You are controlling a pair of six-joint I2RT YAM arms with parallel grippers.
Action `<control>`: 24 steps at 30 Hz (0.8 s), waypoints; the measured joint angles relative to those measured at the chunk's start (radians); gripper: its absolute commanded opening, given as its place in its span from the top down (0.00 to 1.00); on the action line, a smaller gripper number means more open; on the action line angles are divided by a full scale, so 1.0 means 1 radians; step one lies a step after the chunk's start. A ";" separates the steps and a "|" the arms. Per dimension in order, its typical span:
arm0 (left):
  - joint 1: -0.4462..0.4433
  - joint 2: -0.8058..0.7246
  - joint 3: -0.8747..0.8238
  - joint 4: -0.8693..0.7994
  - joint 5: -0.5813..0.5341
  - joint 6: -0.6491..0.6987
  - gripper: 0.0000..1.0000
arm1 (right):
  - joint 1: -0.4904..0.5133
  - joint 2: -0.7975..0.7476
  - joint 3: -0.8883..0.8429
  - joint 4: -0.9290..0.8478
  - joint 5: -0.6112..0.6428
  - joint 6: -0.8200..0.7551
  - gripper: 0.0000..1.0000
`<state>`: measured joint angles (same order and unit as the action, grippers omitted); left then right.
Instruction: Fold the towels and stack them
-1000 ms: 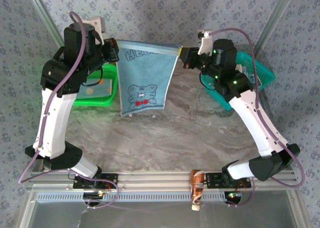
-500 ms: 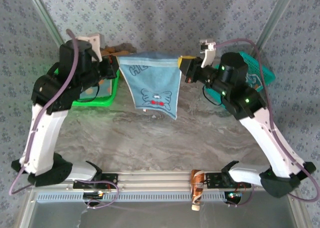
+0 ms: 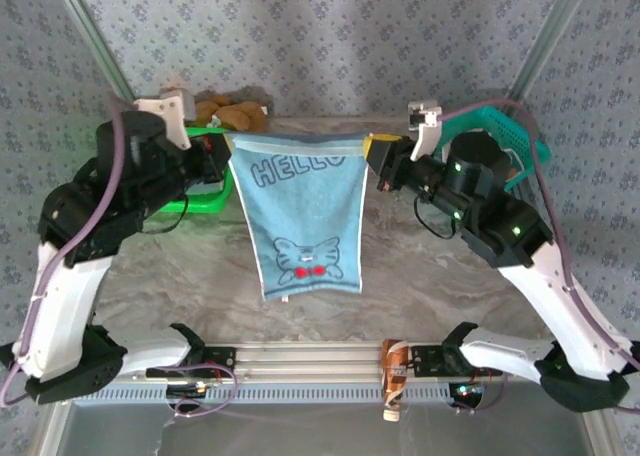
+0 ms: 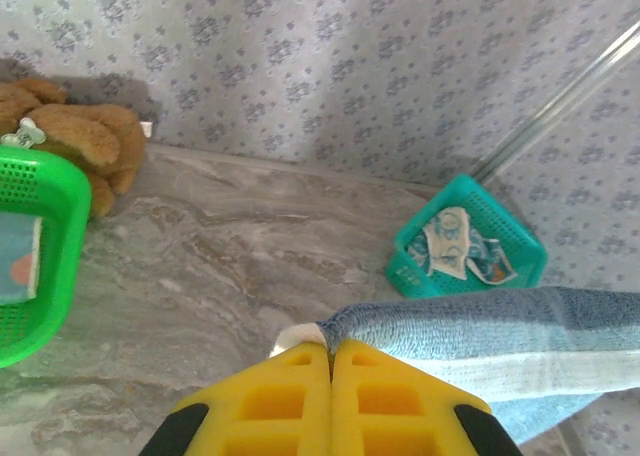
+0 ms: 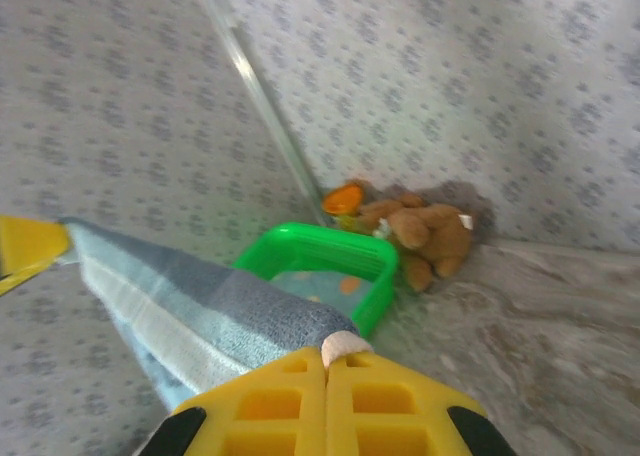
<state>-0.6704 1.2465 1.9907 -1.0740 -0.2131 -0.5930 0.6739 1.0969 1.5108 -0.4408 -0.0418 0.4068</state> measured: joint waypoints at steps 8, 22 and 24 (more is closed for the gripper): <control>0.184 0.274 0.009 0.070 0.138 0.024 1.00 | -0.256 0.237 -0.018 0.079 -0.159 0.057 1.00; 0.298 0.600 -0.042 0.158 0.317 0.039 1.00 | -0.399 0.573 -0.016 0.133 -0.296 0.075 1.00; 0.298 0.579 -0.143 0.196 0.333 0.022 1.00 | -0.399 0.571 -0.053 0.145 -0.304 0.076 1.00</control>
<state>-0.3729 1.8259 1.8477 -0.8783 0.1204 -0.5713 0.2752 1.6676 1.4578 -0.2955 -0.3454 0.4824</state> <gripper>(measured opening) 0.048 0.062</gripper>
